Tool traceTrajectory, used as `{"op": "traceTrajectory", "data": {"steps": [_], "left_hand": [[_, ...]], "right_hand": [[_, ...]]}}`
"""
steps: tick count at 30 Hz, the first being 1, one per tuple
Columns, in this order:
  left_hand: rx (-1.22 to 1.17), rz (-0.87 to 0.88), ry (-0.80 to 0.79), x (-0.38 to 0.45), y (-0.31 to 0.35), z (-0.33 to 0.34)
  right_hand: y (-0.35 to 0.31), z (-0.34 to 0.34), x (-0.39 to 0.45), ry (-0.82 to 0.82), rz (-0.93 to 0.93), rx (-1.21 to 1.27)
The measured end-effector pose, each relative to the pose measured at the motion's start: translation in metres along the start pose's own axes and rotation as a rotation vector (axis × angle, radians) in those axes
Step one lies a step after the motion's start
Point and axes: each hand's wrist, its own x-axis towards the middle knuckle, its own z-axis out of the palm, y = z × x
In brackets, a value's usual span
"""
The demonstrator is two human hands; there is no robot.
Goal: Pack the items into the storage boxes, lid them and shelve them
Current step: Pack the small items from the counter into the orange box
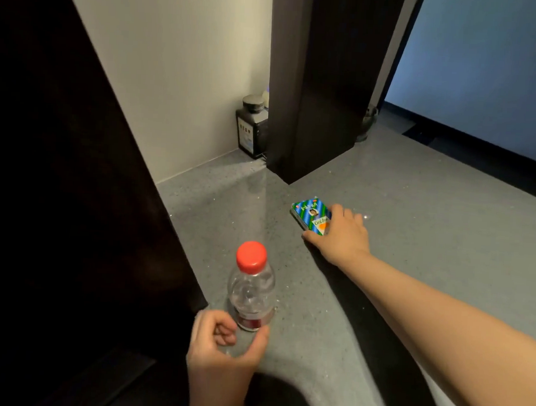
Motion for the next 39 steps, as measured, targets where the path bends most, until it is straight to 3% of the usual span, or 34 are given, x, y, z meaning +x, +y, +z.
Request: {"op": "traceTrajectory", "data": {"steps": [10,16,23,29,35,39], "left_hand": [[-0.184,-0.065,-0.143,0.014,0.01,0.014],[-0.251,-0.101,-0.235,-0.024,0.071,0.053],[-0.501,0.058,-0.548,-0.084,0.171,0.111],[-0.652,0.22,-0.766,-0.113,0.231,0.159],[-0.63,0.295,-0.911,-0.152,0.263,0.196],[-0.619,0.251,-0.911,-0.16,0.261,0.204]], "right_hand": [[0.008,-0.053,-0.098,0.098,0.081,0.431],[0.043,-0.125,-0.156,0.254,0.111,0.61],[0.128,-0.22,-0.253,0.497,0.268,0.643],[0.208,-0.245,-0.336,0.646,0.545,0.631],[0.252,-0.246,-0.368,0.611,0.673,0.535],[0.257,-0.251,-0.353,0.309,0.623,0.291]]}}
